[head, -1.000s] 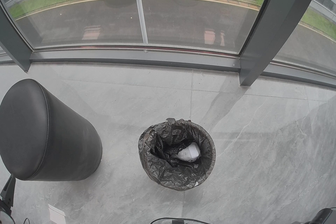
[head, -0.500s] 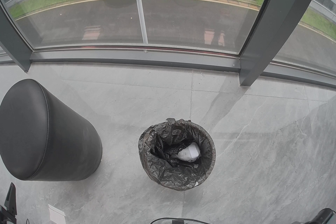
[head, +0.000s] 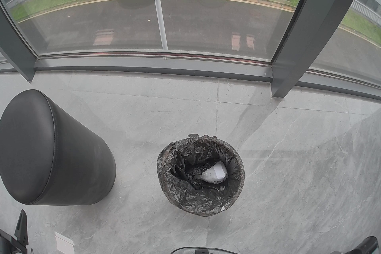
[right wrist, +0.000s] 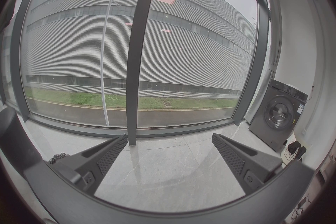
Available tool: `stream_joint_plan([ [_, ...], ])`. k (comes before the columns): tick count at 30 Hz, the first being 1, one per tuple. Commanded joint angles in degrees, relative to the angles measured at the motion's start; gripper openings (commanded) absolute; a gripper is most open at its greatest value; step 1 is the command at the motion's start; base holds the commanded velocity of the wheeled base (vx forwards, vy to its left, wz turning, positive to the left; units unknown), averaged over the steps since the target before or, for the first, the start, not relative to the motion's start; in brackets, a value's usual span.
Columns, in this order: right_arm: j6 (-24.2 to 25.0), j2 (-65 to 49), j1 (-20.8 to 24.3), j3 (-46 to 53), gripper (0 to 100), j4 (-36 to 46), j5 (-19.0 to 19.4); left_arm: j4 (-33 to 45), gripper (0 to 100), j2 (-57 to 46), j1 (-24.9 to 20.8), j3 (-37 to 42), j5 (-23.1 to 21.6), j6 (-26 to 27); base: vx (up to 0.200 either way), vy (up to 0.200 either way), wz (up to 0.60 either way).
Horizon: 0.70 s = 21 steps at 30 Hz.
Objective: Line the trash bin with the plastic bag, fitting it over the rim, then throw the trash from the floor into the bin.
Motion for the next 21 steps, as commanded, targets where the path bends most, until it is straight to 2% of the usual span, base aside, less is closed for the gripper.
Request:
stream_joint_plan([
  [1,-0.3,-3.5,-1.3,1.3,100,-0.3,0.5,-0.3,100,0.3,0.0,1.5,0.1,0.6,0.0,0.0,0.0],
  [4,-0.4,-3.5,-1.3,2.0,100,-0.3,0.6,-0.3,100,0.3,0.0,1.6,0.3,0.7,0.0,0.0,0.0],
  [9,-0.5,-3.5,-1.3,7.9,100,-1.0,6.3,-0.3,100,0.3,0.1,1.8,1.2,0.7,0.0,0.0,0.0],
  [13,-0.9,-3.5,-1.4,12.7,100,-6.5,9.6,-0.2,100,0.3,0.1,1.8,1.2,0.8,0.0,0.0,0.0],
  [14,-1.3,-3.5,-1.4,15.1,100,-8.4,11.5,-0.3,100,0.3,0.8,1.8,1.2,0.8,0.0,0.0,0.0],
  [15,-1.3,-3.5,-1.4,15.1,100,-8.4,11.5,-0.3,100,0.2,1.6,1.9,1.2,0.8,0.0,0.0,0.0],
  [16,-1.7,-3.5,-1.4,15.0,100,-6.9,13.3,-0.3,100,0.2,2.1,1.9,1.2,0.8,0.0,0.0,0.0],
  [19,-1.8,-3.5,-1.4,15.1,100,-3.1,14.6,-0.2,100,-2.1,5.4,1.9,0.8,2.0,0.0,0.0,0.0],
  [20,-1.3,-3.5,-1.4,14.7,100,-1.2,17.0,-0.2,100,-4.0,7.5,2.3,0.3,3.6,0.0,0.0,0.0],
  [21,-0.4,-3.5,-1.4,14.5,100,-0.9,19.5,-0.1,100,-4.5,7.5,2.9,0.4,4.5,0.0,0.0,0.0],
])
